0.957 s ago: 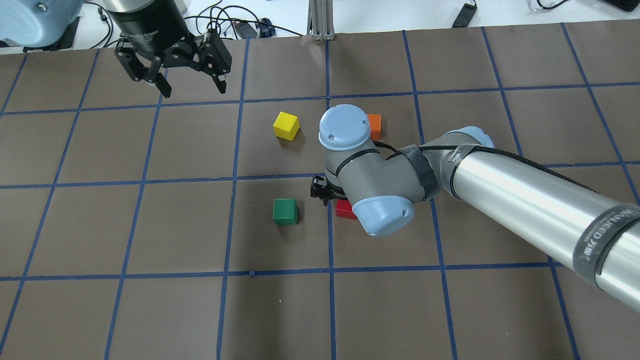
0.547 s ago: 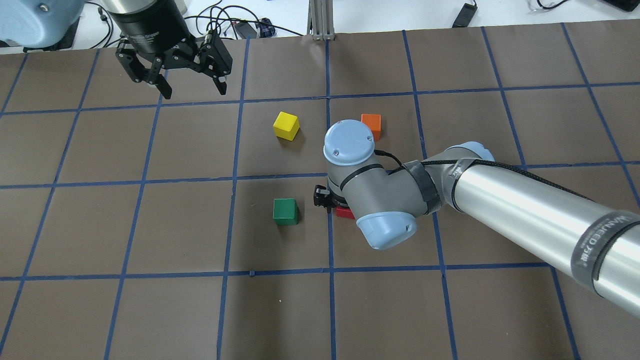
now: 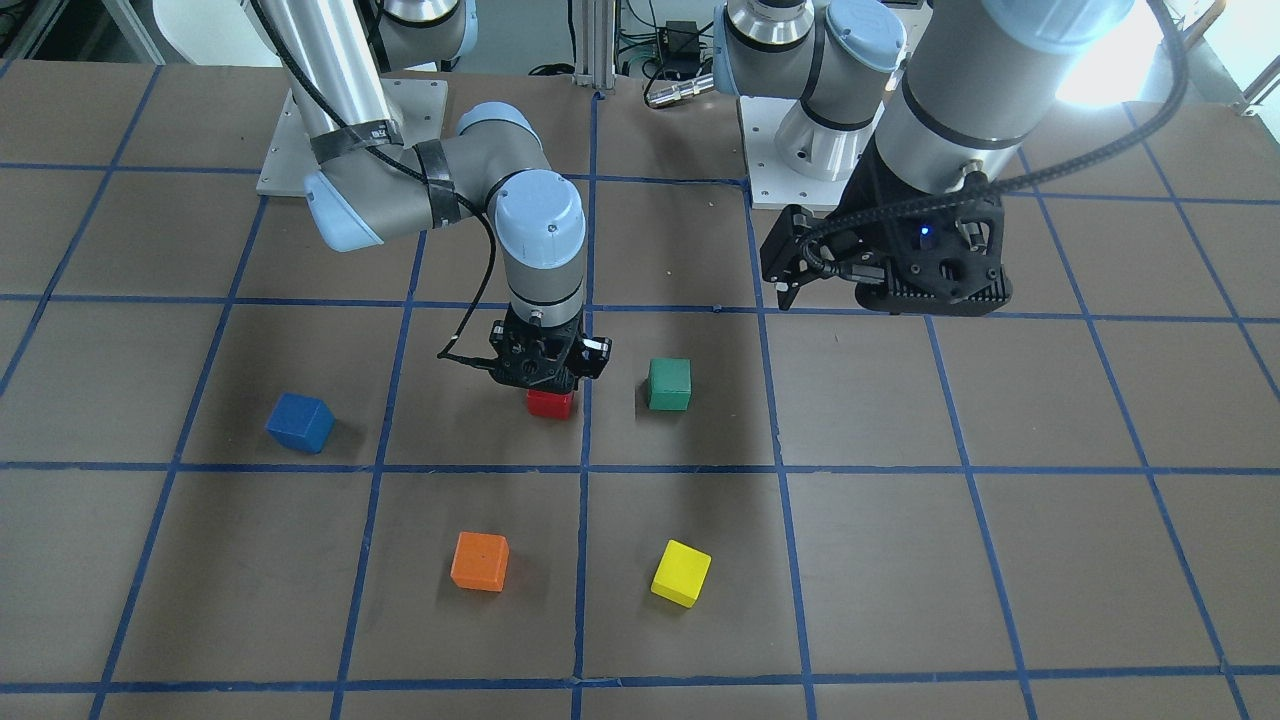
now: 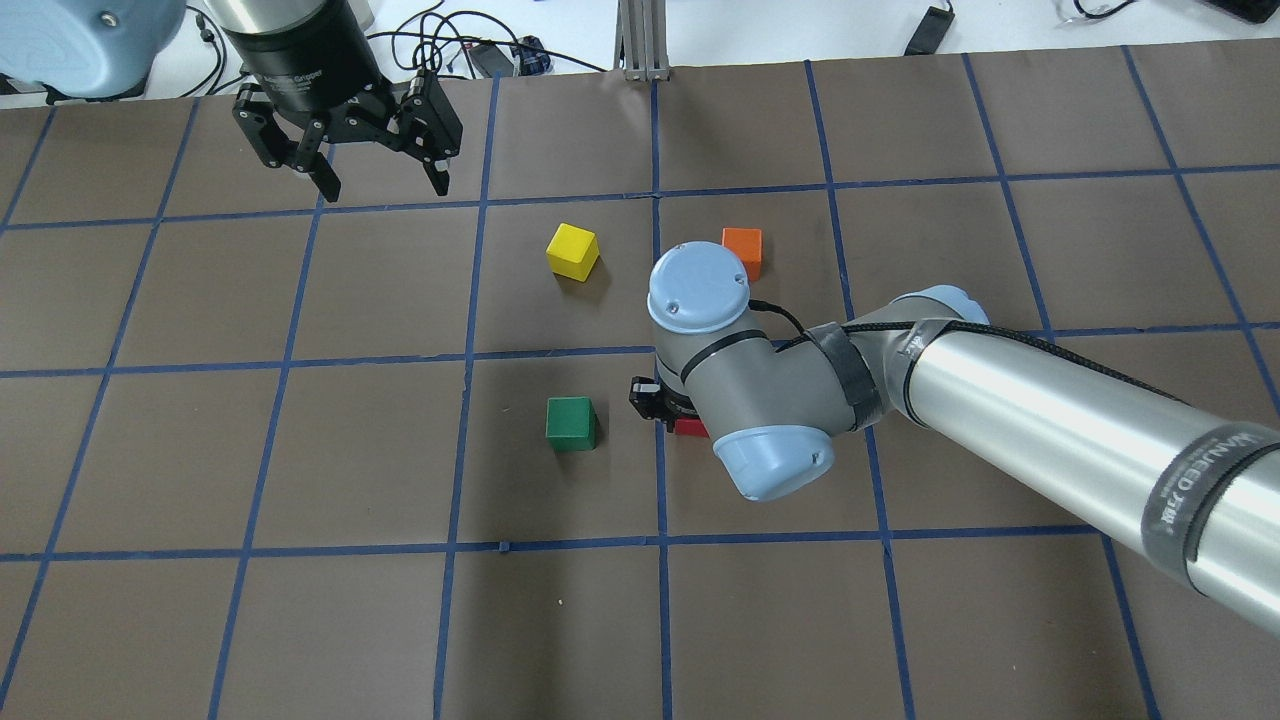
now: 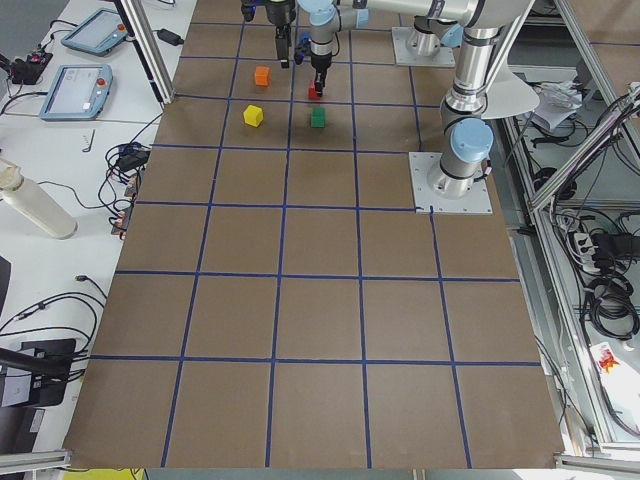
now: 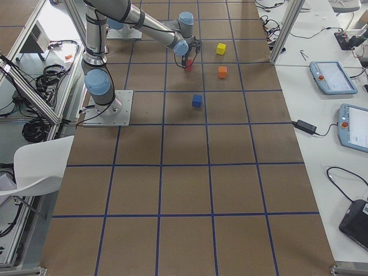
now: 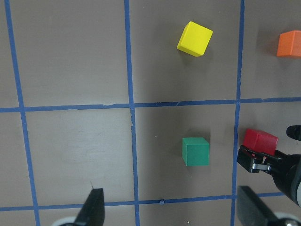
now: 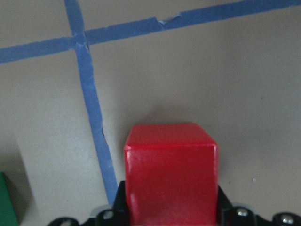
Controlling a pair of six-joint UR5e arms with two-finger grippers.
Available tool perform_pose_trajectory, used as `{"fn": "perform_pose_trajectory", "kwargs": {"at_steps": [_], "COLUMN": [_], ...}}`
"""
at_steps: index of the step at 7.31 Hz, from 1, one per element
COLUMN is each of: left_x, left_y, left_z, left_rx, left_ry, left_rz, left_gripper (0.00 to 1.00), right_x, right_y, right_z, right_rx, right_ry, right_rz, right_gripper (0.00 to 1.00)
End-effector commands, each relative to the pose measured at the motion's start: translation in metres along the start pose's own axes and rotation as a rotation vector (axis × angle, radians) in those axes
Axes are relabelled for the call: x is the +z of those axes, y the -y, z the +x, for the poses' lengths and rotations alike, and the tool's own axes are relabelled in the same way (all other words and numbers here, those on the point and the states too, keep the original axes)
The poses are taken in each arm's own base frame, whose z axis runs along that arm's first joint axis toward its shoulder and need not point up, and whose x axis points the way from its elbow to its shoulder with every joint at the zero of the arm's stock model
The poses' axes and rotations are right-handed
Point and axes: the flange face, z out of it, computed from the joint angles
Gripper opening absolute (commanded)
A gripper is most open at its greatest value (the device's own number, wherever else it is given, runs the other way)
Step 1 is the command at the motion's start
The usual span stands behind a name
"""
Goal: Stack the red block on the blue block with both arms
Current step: 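Carry the red cube with the right gripper over the blue cube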
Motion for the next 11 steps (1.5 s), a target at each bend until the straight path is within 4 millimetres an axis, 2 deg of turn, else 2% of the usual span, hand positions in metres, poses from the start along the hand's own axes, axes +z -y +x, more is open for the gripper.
{"fn": "perform_pose_trajectory", "kwargs": {"at_steps": [1,2,3,5,6,7,9,11], "left_x": [0.027,0.035,0.030,0.025,0.025,0.026,0.026,0.027], "left_y": [-0.003,-0.009,-0.015,-0.016,-0.017,-0.017,-0.017,-0.017], "left_z": [0.000,-0.001,0.000,-0.001,-0.001,-0.001,-0.001,0.000], "left_rx": [0.002,0.000,0.002,0.004,0.005,0.004,0.005,0.005], "left_ry": [0.001,0.002,0.003,0.004,0.004,0.004,0.004,0.004], "left_rz": [-0.002,-0.010,-0.001,0.008,0.008,0.006,0.006,0.005], "left_gripper": [1.00,1.00,1.00,1.00,1.00,1.00,1.00,1.00], "right_x": [-0.002,-0.002,-0.005,-0.030,-0.046,-0.061,-0.099,-0.101], "right_y": [0.001,0.001,0.003,0.006,0.014,0.029,0.057,0.088], "right_z": [-0.001,0.000,0.003,0.013,0.031,0.063,0.139,0.208], "right_rx": [0.000,0.000,0.001,0.022,0.044,0.038,0.012,-0.005], "right_ry": [0.001,-0.005,-0.013,0.000,-0.005,-0.016,-0.023,-0.021], "right_rz": [0.004,0.006,0.010,0.037,0.031,0.012,-0.007,-0.021], "right_gripper": [0.33,0.29,0.23,0.18,0.16,0.15,0.15,0.15]}}
